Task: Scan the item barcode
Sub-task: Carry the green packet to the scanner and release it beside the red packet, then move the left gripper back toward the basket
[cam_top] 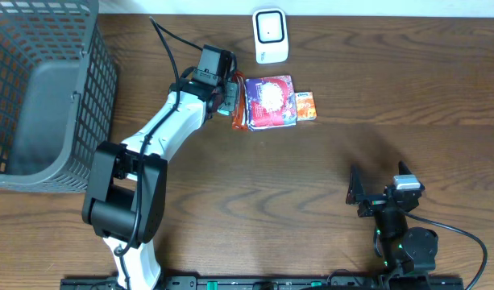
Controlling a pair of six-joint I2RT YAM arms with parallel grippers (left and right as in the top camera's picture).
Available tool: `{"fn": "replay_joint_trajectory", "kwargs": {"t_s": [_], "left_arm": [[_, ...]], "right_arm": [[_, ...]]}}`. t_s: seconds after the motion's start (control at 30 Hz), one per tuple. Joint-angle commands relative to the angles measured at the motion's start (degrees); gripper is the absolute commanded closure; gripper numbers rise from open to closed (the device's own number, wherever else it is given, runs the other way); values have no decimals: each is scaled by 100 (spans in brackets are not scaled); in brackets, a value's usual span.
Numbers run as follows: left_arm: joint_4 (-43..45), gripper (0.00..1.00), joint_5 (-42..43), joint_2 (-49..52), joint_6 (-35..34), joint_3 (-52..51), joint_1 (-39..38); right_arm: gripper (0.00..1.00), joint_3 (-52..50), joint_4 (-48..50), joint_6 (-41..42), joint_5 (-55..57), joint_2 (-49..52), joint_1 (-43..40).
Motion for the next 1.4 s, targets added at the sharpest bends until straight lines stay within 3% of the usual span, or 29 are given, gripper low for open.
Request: {"fn": "replay_joint_trajectory", "kwargs": {"t_s": [0.0, 0.07, 0.27, 0.47, 0.63, 0.73, 0.8, 0.93, 1.07, 1.17, 1.37], "left_arm": [[-20, 92, -337, 26, -619, 4, 9], [-15, 92, -337, 105, -861, -2, -15], [28, 50, -341, 280, -874, -2, -35], [251, 38, -345, 7, -487, 26, -7], [332, 38, -448, -494, 260, 79, 63], [251, 40, -1167, -743, 520, 79, 186], [140, 48, -1631, -798, 538, 79, 317], [-166, 73, -1956, -793, 940, 79, 680], [-350, 85, -1958, -796, 1091, 79, 1049], [-459, 91, -1958, -796, 1091, 79, 1327], [-551, 92, -1954, -796, 1222, 79, 1790]], "right_arm": [[1, -9, -24, -44, 46, -4, -13], [1, -9, -24, -44, 46, -4, -13], [1, -9, -24, -44, 46, -4, -13], [1, -9, -24, -44, 46, -4, -13], [1, -9, -24, -44, 46, -4, -13], [1, -9, -24, -44, 46, -4, -13], [1, -9, -24, -44, 46, -4, -13], [1, -9, -24, -44, 46, -4, -13], [1, -9, -24, -44, 46, -4, -13], [1, -9, -24, -44, 46, -4, -13], [1, -9, -24, -44, 46, -4, -13]]}}
